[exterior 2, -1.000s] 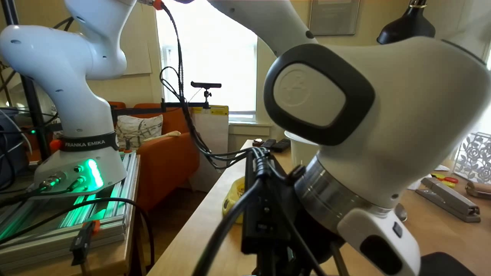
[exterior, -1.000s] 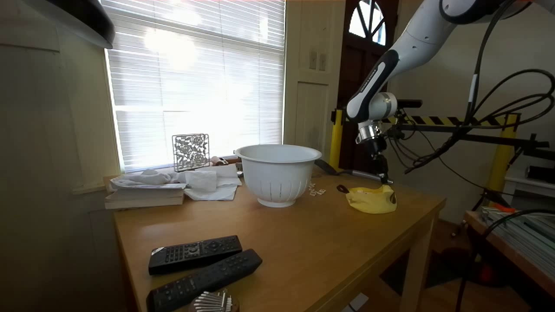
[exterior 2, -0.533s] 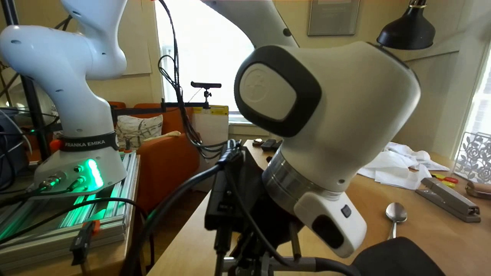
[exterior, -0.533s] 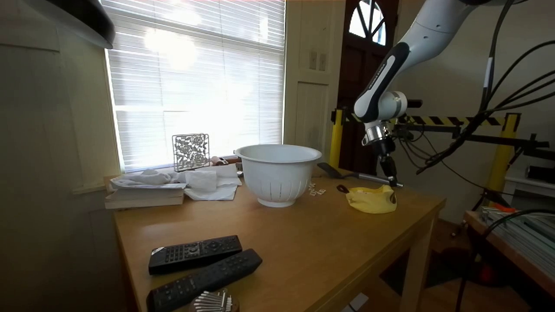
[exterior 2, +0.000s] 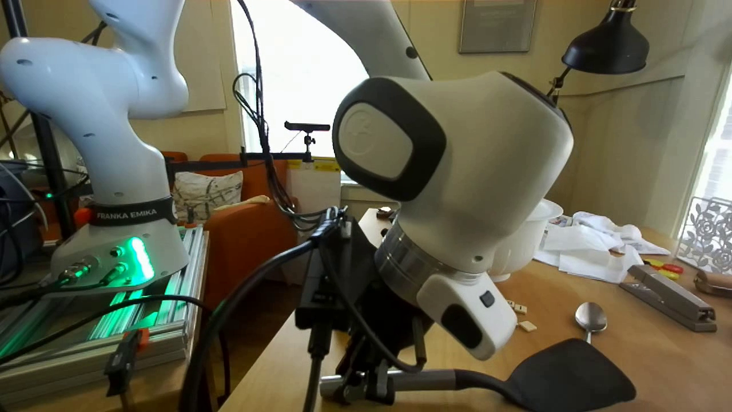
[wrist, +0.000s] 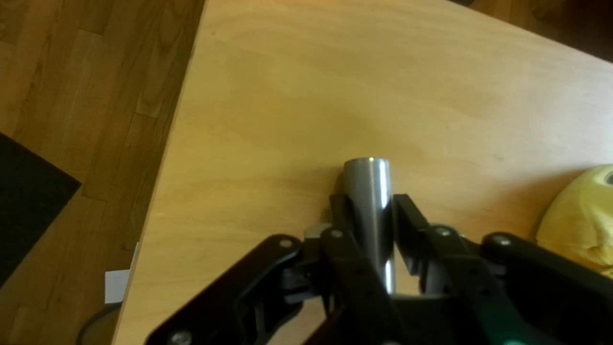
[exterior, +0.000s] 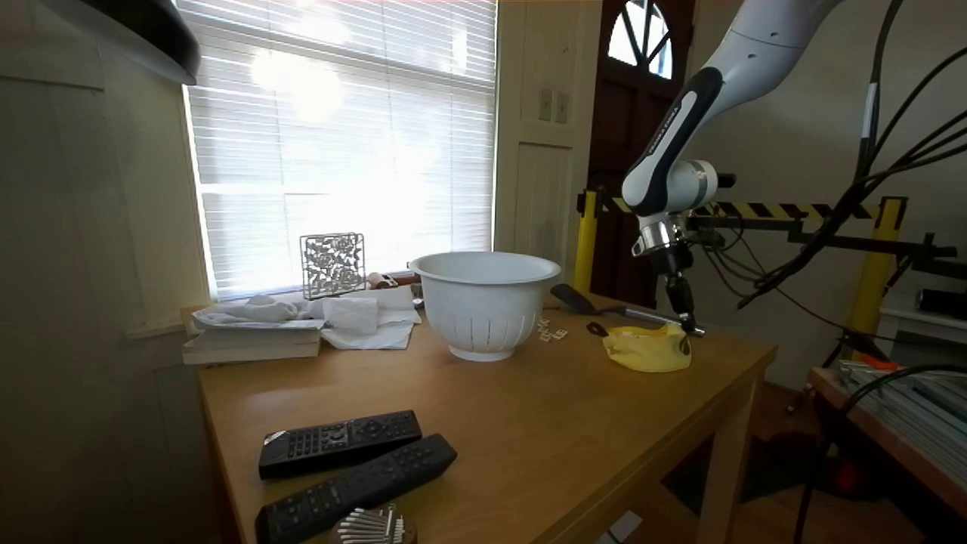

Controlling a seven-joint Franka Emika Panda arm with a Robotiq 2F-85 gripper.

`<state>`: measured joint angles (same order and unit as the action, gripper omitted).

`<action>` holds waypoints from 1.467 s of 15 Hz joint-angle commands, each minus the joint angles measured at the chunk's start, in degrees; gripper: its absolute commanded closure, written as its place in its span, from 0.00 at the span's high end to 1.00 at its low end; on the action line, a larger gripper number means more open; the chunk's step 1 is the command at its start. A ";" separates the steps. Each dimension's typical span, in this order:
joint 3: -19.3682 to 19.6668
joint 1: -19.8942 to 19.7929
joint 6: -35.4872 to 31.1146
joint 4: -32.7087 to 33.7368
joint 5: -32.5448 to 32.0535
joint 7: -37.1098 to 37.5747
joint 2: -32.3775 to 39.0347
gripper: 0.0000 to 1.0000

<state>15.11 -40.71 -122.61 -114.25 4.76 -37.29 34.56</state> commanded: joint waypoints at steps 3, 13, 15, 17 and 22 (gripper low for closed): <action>0.30 0.88 0.10 -4.51 -3.64 0.82 -5.63 0.76; -0.22 -0.20 1.15 -12.42 6.86 -12.60 -28.66 1.00; 0.99 0.94 3.06 -13.42 10.15 -17.10 -33.99 1.00; 2.48 2.34 4.23 -13.38 13.17 -21.54 -37.74 1.00; 6.76 6.79 4.05 -11.20 14.26 -24.80 -38.85 1.00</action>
<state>19.24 -36.59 -118.60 -125.55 19.25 -62.29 -4.26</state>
